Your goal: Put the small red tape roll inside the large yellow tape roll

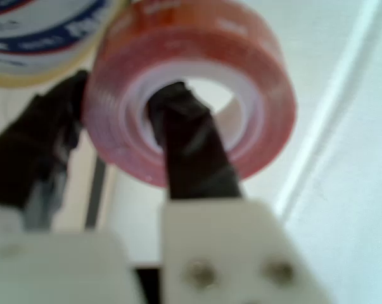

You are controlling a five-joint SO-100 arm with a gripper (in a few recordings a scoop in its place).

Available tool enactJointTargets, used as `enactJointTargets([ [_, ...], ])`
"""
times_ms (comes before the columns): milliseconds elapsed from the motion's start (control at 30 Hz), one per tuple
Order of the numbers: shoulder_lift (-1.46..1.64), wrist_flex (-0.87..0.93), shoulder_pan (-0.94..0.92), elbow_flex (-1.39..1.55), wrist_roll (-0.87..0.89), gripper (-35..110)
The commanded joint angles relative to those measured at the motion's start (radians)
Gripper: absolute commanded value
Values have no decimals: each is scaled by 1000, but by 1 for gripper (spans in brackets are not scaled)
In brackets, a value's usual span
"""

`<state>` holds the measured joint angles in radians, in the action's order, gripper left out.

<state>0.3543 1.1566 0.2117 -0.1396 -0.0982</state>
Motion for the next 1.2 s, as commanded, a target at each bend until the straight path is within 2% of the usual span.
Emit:
enactJointTargets([
  [0,49,-51,9,-101,-12,0],
  [233,-32,-75,21,-101,-12,0],
  [367,-61,-66,31,-100,-14,10],
  [800,-52,-14,29,-100,-20,14],
  [1000,21,107,5,-100,-20,19],
  [1167,161,359,-21,-100,-20,22],
])
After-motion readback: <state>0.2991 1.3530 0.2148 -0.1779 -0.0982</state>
